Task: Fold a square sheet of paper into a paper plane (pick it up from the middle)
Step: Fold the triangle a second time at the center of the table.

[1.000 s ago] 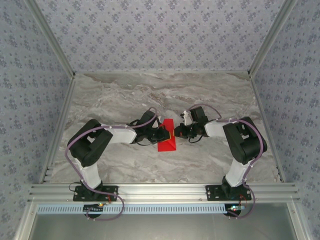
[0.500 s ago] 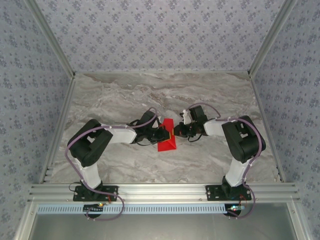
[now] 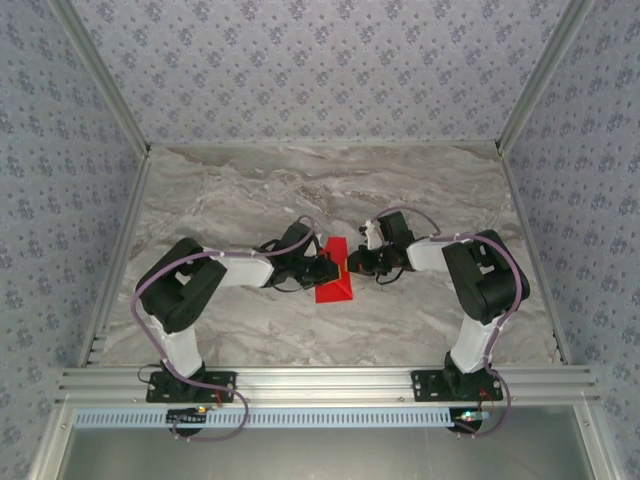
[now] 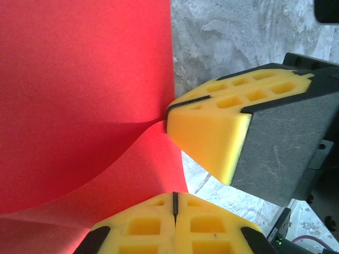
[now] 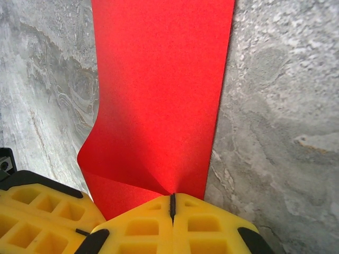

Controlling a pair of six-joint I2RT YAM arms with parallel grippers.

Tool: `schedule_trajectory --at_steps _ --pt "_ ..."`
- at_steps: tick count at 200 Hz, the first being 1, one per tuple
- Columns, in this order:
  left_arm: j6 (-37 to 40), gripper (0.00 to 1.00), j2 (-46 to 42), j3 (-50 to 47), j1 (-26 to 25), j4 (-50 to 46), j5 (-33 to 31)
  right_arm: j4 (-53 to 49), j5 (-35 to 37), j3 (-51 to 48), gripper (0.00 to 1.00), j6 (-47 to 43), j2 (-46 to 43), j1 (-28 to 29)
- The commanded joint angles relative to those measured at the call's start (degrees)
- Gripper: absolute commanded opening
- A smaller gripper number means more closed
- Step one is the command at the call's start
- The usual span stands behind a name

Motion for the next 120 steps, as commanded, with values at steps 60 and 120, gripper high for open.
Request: schedule_trajectory --at_steps 60,120 --pt "1.76 0.02 1.18 1.05 -0.46 -0.83 0.02 -2.07 1.55 0.57 0.04 -1.58 -1.03 0.05" --pt "2.13 0.02 -0.74 0.08 -0.46 0.56 -0.11 -2.38 0.67 -0.15 0.04 -2.02 -3.48 0.15"
